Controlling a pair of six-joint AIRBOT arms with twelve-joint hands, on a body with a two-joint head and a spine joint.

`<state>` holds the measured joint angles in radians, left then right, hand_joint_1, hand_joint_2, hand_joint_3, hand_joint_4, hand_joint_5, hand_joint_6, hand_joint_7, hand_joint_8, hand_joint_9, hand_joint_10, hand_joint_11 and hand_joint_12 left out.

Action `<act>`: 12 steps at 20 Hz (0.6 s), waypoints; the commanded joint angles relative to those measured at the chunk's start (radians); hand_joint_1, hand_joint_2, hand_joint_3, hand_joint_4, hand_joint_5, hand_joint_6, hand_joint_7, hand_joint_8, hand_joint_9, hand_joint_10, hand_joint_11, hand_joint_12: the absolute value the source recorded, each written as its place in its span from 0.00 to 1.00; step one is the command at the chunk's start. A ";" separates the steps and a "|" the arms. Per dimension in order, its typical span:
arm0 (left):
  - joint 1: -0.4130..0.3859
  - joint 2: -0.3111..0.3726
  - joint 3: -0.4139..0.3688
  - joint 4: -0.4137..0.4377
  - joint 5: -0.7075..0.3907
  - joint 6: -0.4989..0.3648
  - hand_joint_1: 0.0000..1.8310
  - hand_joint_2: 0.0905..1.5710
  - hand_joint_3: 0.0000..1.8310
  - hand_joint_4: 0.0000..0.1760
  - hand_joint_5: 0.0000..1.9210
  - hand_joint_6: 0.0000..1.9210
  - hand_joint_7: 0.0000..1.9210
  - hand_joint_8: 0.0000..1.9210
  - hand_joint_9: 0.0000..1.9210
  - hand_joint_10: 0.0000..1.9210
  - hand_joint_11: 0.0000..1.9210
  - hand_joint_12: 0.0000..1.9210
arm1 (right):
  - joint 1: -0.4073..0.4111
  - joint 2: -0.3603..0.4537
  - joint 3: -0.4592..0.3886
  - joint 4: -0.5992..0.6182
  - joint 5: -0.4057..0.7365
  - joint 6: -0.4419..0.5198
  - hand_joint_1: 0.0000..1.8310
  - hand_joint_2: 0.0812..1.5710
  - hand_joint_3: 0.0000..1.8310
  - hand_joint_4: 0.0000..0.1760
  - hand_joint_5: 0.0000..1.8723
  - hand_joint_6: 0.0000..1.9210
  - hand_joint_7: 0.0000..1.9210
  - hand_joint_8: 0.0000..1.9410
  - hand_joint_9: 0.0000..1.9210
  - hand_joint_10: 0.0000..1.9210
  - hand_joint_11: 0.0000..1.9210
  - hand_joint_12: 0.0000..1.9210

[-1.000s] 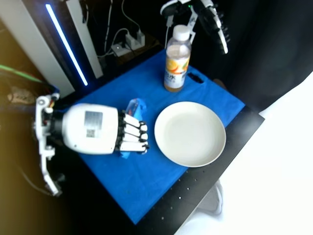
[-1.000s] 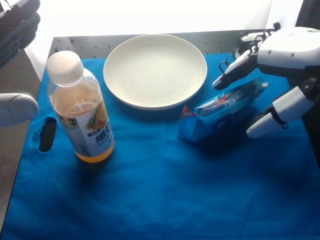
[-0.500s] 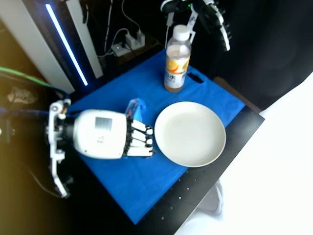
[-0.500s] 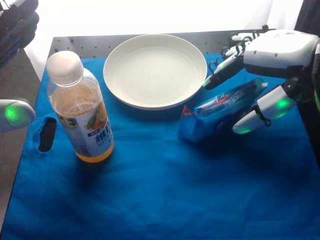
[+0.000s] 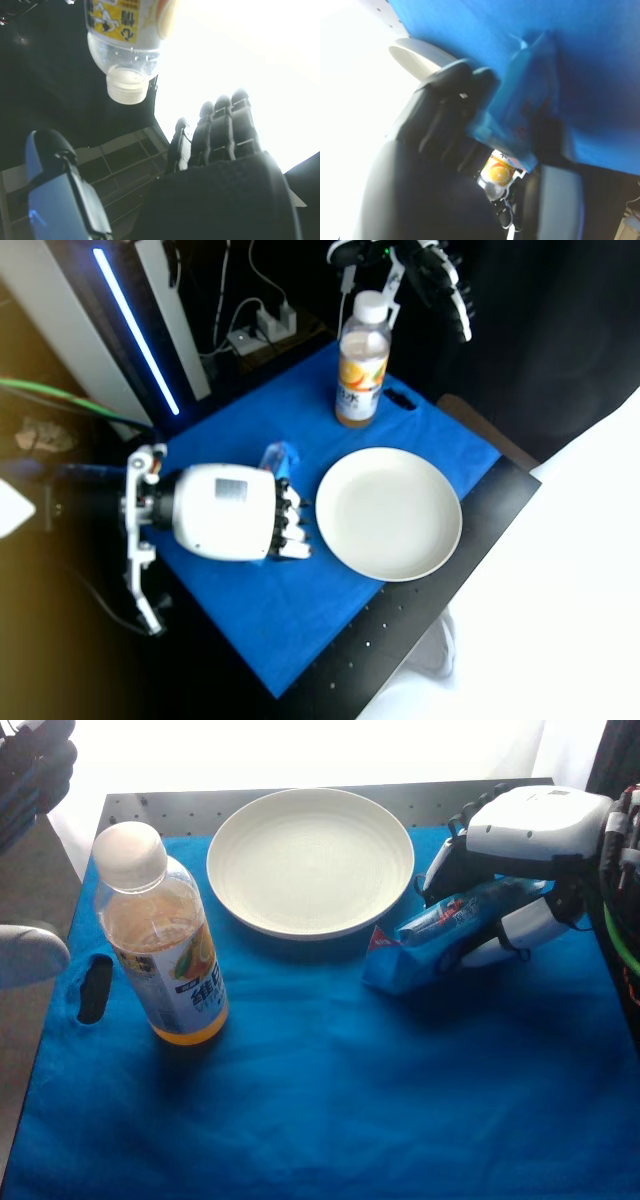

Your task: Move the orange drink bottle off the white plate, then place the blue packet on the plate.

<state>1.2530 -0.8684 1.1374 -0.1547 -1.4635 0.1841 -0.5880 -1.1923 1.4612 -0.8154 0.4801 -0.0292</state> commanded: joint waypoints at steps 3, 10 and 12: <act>-0.002 -0.008 -0.001 -0.027 -0.124 -0.009 0.32 0.39 0.00 1.00 0.00 0.00 0.00 0.00 0.00 0.00 0.00 0.00 | 0.017 0.000 0.003 0.038 0.073 0.001 0.67 0.63 0.00 0.00 0.66 0.25 0.61 0.42 0.56 0.62 0.46 0.86; 0.008 -0.006 0.005 -0.047 -0.124 -0.009 0.31 0.40 0.00 1.00 0.00 0.00 0.00 0.00 0.00 0.00 0.00 0.00 | 0.051 0.034 -0.049 0.038 0.122 0.001 0.65 0.64 0.00 0.00 0.62 0.35 0.55 0.82 0.57 1.00 0.58 1.00; 0.015 -0.002 0.006 -0.056 -0.130 -0.007 0.31 0.40 0.00 1.00 0.00 0.00 0.00 0.00 0.00 0.00 0.00 0.00 | 0.093 0.058 -0.077 0.013 0.133 -0.002 0.65 0.64 0.00 0.00 0.63 0.33 0.57 0.94 0.62 1.00 0.65 1.00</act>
<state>1.2785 -0.8707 1.1385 -0.1925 -1.4700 0.1844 -0.5030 -1.1305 1.3785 -0.8501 0.5259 -0.0402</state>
